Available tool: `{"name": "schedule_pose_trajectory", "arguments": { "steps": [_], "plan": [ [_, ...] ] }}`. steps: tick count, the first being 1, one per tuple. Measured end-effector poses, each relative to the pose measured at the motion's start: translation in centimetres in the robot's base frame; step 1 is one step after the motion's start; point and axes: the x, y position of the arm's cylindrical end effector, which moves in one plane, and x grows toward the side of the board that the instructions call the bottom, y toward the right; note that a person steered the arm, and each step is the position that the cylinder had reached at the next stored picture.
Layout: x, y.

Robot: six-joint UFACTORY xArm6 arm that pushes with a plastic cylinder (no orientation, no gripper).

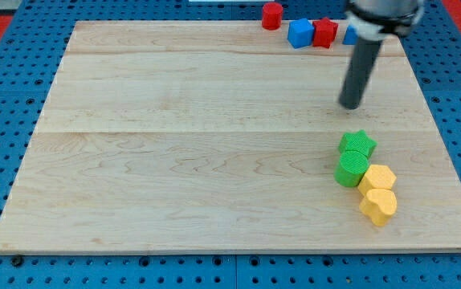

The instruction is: Place the arm in between the red star and blue triangle

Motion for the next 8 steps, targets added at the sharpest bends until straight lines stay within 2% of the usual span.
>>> {"name": "schedule_pose_trajectory", "arguments": {
  "steps": [2,3,5,6,7,8],
  "plan": [
    [-14.8,10.4],
    [-18.2,9.3],
    [-18.4,8.1],
    [-18.4,0.0],
    [-18.4,-4.9],
    [-17.1,-5.2]
  ]
}}
